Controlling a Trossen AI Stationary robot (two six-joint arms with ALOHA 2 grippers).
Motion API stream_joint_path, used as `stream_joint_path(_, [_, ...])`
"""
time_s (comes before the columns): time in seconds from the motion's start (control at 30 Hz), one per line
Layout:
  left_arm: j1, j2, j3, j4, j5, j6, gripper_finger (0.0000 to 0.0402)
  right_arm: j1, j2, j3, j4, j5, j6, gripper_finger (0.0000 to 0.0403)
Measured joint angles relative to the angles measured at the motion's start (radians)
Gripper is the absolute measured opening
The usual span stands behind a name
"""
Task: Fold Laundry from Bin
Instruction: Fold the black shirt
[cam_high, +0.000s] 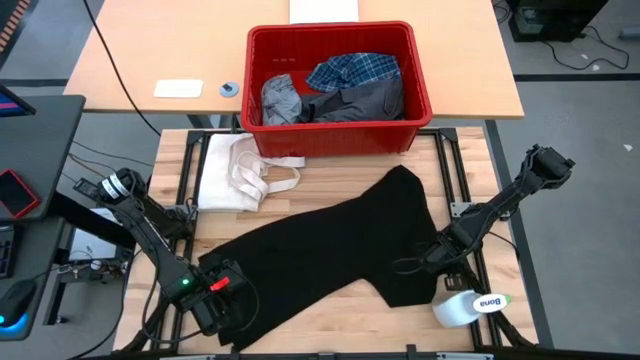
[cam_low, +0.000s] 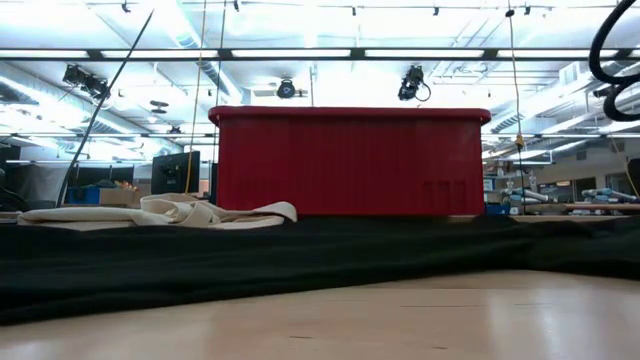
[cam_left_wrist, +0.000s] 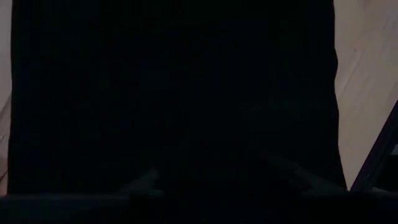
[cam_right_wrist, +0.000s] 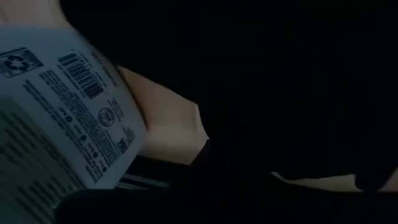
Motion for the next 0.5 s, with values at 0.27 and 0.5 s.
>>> stream_joint_path(0.27, [0.0,0.0,0.0,0.024,0.0,-0.002,0.0153,-0.011,0.0,0.027,0.01,-0.036,0.022,0.0103])
stream_joint_path(0.5, [0.0,0.0,0.0,0.025,-0.001,-0.002,0.0153,-0.032,-0.007,0.12,-0.142,0.076,0.065,0.0173])
